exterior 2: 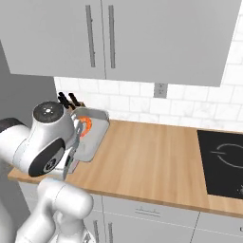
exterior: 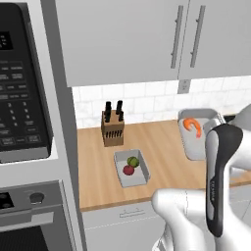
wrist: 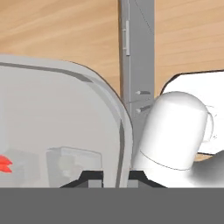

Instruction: Take the meat container that has the shrimp and place it on the second highest rack of the freezer. Then take the vegetable container that has the tomato and lime and place it on the highest rack of the freezer.

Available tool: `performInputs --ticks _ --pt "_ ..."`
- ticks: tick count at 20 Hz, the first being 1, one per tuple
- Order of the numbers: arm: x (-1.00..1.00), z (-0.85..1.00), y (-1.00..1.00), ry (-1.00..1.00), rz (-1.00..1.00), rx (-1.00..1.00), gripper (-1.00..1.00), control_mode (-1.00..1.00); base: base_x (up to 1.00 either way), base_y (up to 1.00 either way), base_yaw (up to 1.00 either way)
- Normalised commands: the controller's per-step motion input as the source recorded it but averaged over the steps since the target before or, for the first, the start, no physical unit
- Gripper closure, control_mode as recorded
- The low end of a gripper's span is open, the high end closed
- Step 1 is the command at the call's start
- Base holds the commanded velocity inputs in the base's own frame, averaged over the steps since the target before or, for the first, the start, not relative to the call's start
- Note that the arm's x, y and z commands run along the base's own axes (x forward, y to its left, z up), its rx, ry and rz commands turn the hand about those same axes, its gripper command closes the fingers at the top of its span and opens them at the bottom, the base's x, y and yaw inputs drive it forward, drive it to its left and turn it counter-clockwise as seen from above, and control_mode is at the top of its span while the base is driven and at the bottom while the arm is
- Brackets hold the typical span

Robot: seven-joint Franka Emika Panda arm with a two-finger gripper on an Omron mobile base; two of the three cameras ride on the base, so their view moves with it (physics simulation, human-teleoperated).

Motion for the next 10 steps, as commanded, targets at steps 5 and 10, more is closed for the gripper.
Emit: performInputs --ticks 5,10 --pt "0.00 0.00 0.00 0.00 0.00 0.00 1.00 1.00 -0.57 0.31 0.02" --pt "0.00 0.00 0.00 0.00 0.00 0.00 1.00 1.00 -0.91 -0.17 0.35"
